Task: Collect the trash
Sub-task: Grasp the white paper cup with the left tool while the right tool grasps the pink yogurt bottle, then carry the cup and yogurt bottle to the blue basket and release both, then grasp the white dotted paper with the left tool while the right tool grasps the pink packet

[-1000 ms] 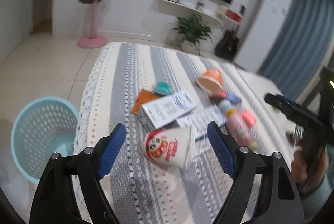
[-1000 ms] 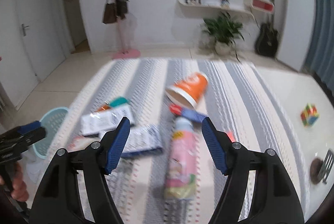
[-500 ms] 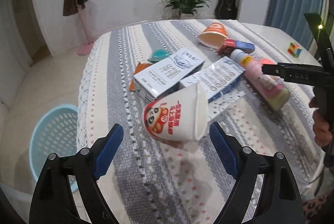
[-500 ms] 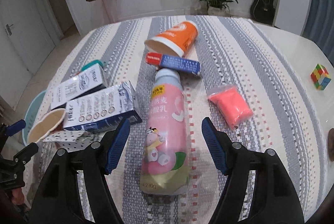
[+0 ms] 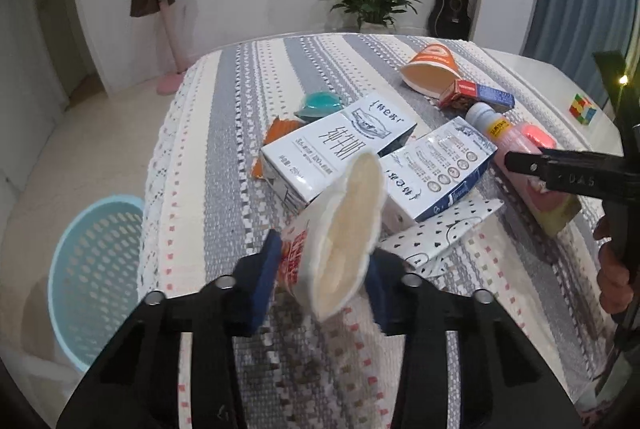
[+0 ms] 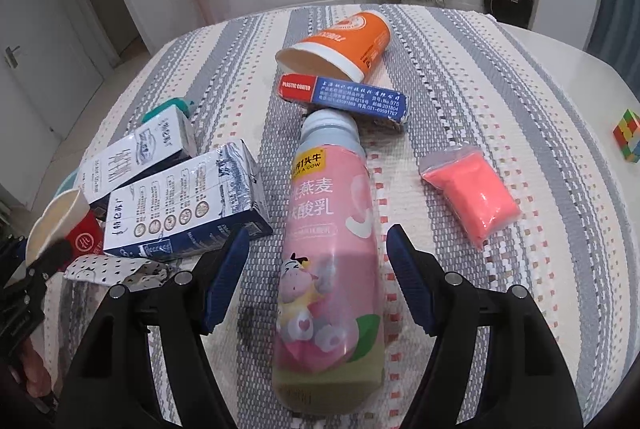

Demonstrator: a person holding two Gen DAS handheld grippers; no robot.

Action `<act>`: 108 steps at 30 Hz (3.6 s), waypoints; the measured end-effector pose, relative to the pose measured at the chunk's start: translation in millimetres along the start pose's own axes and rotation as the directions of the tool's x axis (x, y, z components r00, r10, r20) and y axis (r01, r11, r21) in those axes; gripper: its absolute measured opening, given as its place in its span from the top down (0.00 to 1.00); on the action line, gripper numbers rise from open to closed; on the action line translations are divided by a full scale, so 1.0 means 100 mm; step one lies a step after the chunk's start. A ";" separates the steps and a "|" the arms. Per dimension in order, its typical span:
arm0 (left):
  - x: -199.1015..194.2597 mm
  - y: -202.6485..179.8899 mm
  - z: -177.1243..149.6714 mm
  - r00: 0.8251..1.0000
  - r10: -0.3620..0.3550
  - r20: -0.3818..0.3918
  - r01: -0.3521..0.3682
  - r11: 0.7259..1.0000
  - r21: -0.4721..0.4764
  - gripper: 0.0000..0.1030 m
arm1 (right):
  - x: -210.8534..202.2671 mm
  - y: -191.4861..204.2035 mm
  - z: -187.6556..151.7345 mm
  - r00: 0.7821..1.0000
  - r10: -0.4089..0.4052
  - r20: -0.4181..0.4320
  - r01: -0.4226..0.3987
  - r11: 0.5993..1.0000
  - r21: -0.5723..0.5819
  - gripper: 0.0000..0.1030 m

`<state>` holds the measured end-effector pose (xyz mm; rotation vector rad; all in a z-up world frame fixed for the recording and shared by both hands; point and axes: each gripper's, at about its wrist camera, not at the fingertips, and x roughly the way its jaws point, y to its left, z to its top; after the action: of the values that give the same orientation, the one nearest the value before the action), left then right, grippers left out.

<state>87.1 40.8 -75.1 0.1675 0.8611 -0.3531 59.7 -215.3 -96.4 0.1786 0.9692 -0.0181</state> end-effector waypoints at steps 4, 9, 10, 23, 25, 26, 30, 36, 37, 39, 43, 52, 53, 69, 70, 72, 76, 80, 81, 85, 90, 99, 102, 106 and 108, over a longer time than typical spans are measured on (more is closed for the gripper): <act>-0.02 0.00 0.00 1.000 -0.027 0.006 0.027 1.000 0.004 0.74 | 0.06 -0.04 0.01 1.000 0.002 -0.026 -0.001 1.000 0.024 0.37; -0.13 0.06 0.02 0.998 -0.048 0.041 0.049 0.999 -0.015 0.75 | 0.11 -0.14 0.00 0.997 0.035 -0.065 -0.031 0.998 0.060 0.55; -0.17 0.08 0.02 0.997 -0.057 0.055 0.059 0.998 -0.028 0.75 | 0.11 -0.15 0.01 0.997 0.037 -0.070 -0.032 0.997 0.067 0.56; -0.64 0.75 0.14 0.961 -0.077 0.265 0.151 0.950 -0.272 0.74 | -0.68 0.08 0.25 0.988 0.116 0.106 -0.122 0.991 0.050 0.56; -0.71 0.87 0.14 0.956 -0.056 0.287 0.147 0.941 -0.306 0.75 | -0.83 0.22 0.31 0.981 0.134 0.140 -0.138 0.990 0.019 0.56; -0.75 0.94 0.14 0.953 -0.036 0.300 0.139 0.935 -0.327 0.75 | -0.91 0.31 0.33 0.977 0.145 0.157 -0.147 0.989 0.000 0.56; -0.91 1.26 0.11 0.945 0.037 0.325 0.100 0.914 -0.394 0.74 | -1.19 0.81 0.47 0.952 0.220 0.214 -0.202 0.974 -0.103 0.56; -1.18 1.73 -0.03 0.926 0.176 0.333 0.022 0.857 -0.515 0.74 | -1.28 1.62 0.59 0.926 0.308 0.218 -0.259 0.939 -0.227 0.56; -1.22 1.80 -0.07 0.924 0.193 0.330 0.015 0.844 -0.536 0.74 | -1.27 1.78 0.60 0.922 0.323 0.215 -0.269 0.931 -0.247 0.56; -1.28 1.94 -0.15 0.920 0.237 0.313 -0.011 0.813 -0.582 0.74 | -1.24 2.05 0.61 0.917 0.341 0.209 -0.278 0.919 -0.280 0.56; -1.23 2.23 -0.31 0.927 0.299 0.226 -0.084 0.754 -0.651 0.74 | -1.07 2.65 0.57 0.916 0.362 0.172 -0.287 0.892 -0.348 0.56; -0.81 2.61 -0.54 0.965 0.258 0.049 -0.147 0.683 -0.715 0.74 | -0.25 3.55 0.38 0.928 0.373 0.009 -0.341 0.857 -0.385 0.56; -0.78 2.62 -0.55 0.968 0.250 0.036 -0.149 0.682 -0.716 0.74 | -0.16 3.60 0.35 0.929 0.369 -0.009 -0.344 0.858 -0.382 0.56; -0.86 2.67 -0.58 0.965 0.260 0.016 -0.169 0.673 -0.720 0.53 | 0.30 3.78 0.22 0.930 0.356 -0.098 -0.367 0.862 -0.350 0.55; -0.87 2.66 -0.57 0.965 0.262 0.021 -0.168 0.676 -0.717 0.53 | 0.29 3.76 0.21 0.929 0.356 -0.099 -0.368 0.862 -0.348 0.55; -0.90 2.63 -0.55 0.964 0.262 0.040 -0.155 0.679 -0.717 0.48 | 0.27 3.72 0.20 0.929 0.356 -0.099 -0.368 0.862 -0.349 0.55; -0.98 2.56 -0.49 0.962 0.262 0.080 -0.128 0.689 -0.714 0.42 | 0.21 3.61 0.18 0.932 0.350 -0.094 -0.360 0.862 -0.357 0.52; -1.11 2.42 -0.40 0.951 0.278 0.131 -0.115 0.718 -0.687 0.32 | 0.10 3.40 0.25 0.928 0.366 -0.071 -0.367 0.867 -0.336 0.45; -1.19 2.32 -0.35 0.942 0.288 0.171 -0.105 0.739 -0.666 0.28 | 0.06 3.35 0.26 0.928 0.367 -0.062 -0.366 0.869 -0.334 0.45; -1.31 1.97 -0.20 0.924 0.289 0.250 -0.092 0.803 -0.589 0.23 | -0.20 3.05 0.35 0.935 0.356 0.003 -0.335 0.882 -0.332 0.44; -1.22 1.42 0.00 0.933 0.186 0.308 -0.024 0.886 -0.462 0.23 | -0.55 2.57 0.45 0.943 0.317 0.100 -0.269 0.905 -0.331 0.44; -0.73 0.45 0.12 0.948 -0.211 0.237 0.248 0.958 -0.141 0.22 | -1.16 1.45 0.46 0.938 0.136 0.318 -0.034 0.952 -0.304 0.38; -0.53 0.23 0.06 0.959 -0.233 0.160 0.246 0.967 -0.068 0.22 | -1.21 0.99 0.43 0.941 0.086 0.326 -0.006 0.971 -0.240 0.37; -0.35 0.03 -0.03 0.962 -0.256 0.091 0.260 0.965 -0.031 0.22 | -1.16 0.40 0.34 0.945 0.016 0.328 0.034 0.988 -0.148 0.37; -0.28 -0.03 -0.07 0.963 -0.260 0.074 0.263 0.964 -0.029 0.22 | -1.11 0.10 0.30 0.947 -0.021 0.320 0.055 0.994 -0.099 0.37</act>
<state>64.3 46.2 -58.2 0.0042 0.8217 -0.5858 22.3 -217.6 12.4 0.0548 0.6481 -0.0292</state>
